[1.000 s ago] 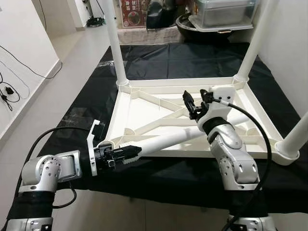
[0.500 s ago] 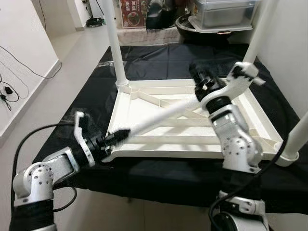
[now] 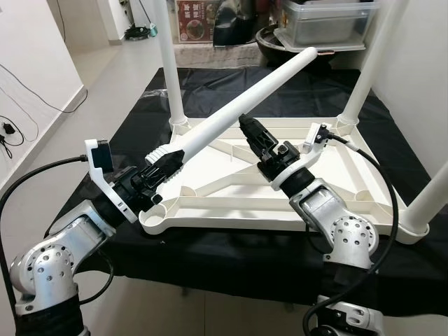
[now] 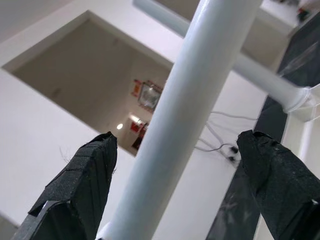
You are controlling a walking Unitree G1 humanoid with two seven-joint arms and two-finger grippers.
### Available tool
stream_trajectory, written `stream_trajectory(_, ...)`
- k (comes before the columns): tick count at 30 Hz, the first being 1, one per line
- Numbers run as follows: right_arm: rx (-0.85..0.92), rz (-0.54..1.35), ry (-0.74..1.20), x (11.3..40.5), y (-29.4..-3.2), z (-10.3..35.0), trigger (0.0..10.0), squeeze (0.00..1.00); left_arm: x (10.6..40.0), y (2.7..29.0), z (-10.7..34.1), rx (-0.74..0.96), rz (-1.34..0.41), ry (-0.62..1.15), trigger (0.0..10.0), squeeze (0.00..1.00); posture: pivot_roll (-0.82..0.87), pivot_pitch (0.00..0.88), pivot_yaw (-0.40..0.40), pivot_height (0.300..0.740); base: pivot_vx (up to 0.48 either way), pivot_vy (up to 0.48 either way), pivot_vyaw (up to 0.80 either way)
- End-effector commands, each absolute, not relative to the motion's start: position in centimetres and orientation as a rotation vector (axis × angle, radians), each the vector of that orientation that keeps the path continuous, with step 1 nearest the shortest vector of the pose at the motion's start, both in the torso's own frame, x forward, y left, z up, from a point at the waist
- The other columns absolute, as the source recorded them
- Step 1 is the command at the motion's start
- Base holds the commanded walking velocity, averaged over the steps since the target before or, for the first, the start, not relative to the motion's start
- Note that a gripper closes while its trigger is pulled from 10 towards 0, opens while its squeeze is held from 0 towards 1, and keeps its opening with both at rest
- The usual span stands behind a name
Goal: Building children table
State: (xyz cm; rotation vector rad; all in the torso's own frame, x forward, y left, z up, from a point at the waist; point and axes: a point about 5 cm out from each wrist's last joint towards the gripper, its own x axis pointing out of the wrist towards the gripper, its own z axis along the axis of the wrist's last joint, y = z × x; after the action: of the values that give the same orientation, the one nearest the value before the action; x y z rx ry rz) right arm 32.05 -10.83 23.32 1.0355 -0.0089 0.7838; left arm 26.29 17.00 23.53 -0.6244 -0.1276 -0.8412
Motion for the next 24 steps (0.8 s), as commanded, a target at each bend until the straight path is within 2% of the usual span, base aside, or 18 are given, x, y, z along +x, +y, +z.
stream_trajectory(1, 1.059, 0.811, 0.037, 31.9, -10.3, 22.6, 10.0, 0.00, 25.6, 16.2, 23.5, -0.638, -0.890, -0.125, 10.0, 0.00, 0.09, 0.065, -0.044, 0.740, 0.000, 0.000, 0.00)
stream_trajectory(9, 1.151, 0.850, 0.038, 32.4, -10.8, 23.5, 10.0, 0.00, 23.3, 14.0, 21.3, -0.671, -0.979, -0.005, 10.0, 0.00, 0.09, 0.063, -0.046, 0.740, 0.000, 0.000, 0.00)
stream_trajectory(24, 1.109, 0.971, 0.179, 31.7, -10.4, 22.2, 10.0, 0.00, 21.5, 13.6, 19.6, -0.685, -1.031, 0.106, 10.0, 0.00, 0.08, 0.066, -0.046, 0.740, 0.000, 0.000, 0.00)
